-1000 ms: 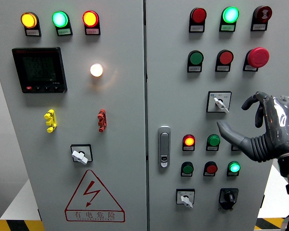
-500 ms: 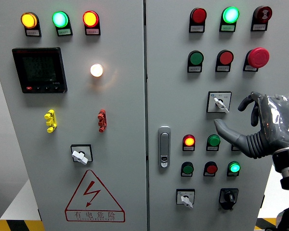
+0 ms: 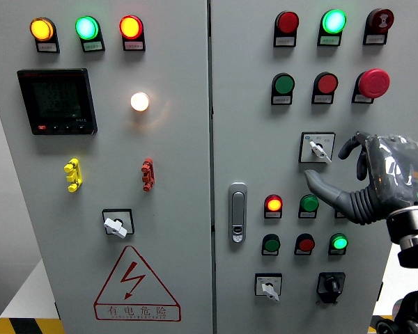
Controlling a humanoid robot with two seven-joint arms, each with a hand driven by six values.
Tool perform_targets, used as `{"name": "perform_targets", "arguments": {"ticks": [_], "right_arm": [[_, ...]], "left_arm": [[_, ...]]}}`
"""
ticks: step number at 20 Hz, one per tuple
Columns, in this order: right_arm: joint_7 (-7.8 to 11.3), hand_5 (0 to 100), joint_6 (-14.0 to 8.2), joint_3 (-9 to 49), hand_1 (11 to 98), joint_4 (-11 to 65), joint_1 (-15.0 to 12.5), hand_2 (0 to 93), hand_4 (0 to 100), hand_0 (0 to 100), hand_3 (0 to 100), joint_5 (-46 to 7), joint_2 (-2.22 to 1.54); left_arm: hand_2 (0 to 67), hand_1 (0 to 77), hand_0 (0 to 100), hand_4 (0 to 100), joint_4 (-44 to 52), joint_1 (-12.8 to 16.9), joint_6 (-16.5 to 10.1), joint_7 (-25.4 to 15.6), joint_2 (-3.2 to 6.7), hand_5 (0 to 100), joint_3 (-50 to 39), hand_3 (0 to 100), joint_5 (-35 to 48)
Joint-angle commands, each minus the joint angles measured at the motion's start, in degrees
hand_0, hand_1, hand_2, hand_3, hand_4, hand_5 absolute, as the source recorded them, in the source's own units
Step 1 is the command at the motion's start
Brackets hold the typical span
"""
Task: Rotate and turn off gray switch
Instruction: 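Move the right hand forward and close fingers around the white switch handle, then rotate the white switch handle counterclockwise with the right hand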
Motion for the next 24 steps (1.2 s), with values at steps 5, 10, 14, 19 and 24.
{"name": "perform_targets", "arguments": {"ticks": [5, 10, 14, 19, 24], "right_arm": [[0.00, 96, -0.05, -0.02, 35.5, -1.47, 0.96, 59.6, 100, 0, 92, 0.00, 0.00], [0.00, 96, -0.05, -0.19, 34.7, -1.91, 1.22, 60.5, 100, 0, 92, 0.00, -0.09], [0.00, 96, 0.03, -0.54, 33.9, -2.53, 1.84, 60.7, 100, 0, 91, 0.00, -0.09], [0.00, 96, 0.03, -0.72, 32.9, -3.15, 2.28, 60.8, 100, 0, 91, 0.00, -0.09], [0.00, 96, 0.03, -1.34, 31.0, -3.23, 2.37, 61.1, 100, 0, 91, 0.00, -0.09]], "left_arm": [[12.3, 0.0, 34, 12, 0.00, 0.00, 0.00, 0.00, 0.00, 12, 0.00, 22, 0.00], [12.3, 0.0, 34, 12, 0.00, 0.00, 0.00, 0.00, 0.00, 12, 0.00, 22, 0.00], [12.3, 0.0, 34, 12, 0.00, 0.00, 0.00, 0.00, 0.00, 12, 0.00, 22, 0.00], [12.3, 0.0, 34, 12, 0.00, 0.00, 0.00, 0.00, 0.00, 12, 0.00, 22, 0.00], [12.2, 0.0, 34, 12, 0.00, 0.00, 0.00, 0.00, 0.00, 12, 0.00, 22, 0.00]]}}
